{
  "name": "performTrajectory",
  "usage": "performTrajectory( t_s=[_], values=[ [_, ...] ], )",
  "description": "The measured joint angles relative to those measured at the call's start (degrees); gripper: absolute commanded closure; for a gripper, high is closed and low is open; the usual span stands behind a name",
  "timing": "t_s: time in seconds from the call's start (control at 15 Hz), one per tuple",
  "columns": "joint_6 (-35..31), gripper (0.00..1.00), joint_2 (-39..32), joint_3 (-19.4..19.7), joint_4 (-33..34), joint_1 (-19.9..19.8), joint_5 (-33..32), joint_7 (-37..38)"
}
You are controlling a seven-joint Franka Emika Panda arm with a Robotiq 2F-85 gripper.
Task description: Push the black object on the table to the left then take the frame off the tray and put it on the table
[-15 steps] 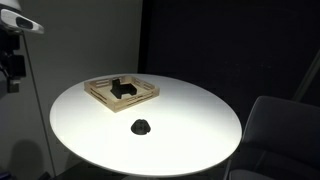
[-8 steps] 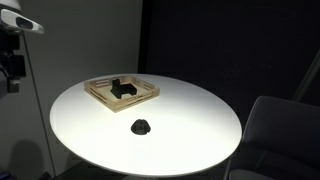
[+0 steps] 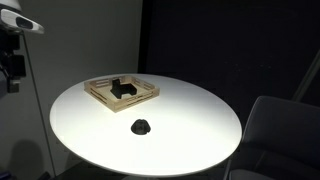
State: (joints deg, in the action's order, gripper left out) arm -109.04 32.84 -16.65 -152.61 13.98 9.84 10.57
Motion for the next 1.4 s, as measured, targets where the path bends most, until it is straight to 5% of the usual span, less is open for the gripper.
performTrajectory(
  t_s=[0.73,1.4],
  values=[
    [-3.4,0.0,-3.3,1.2,2.0,-2.0,-1.9,0.0],
    [-7.3,0.0,-9.3,8.1,10.7,-7.8,-3.4,-0.2]
  ],
)
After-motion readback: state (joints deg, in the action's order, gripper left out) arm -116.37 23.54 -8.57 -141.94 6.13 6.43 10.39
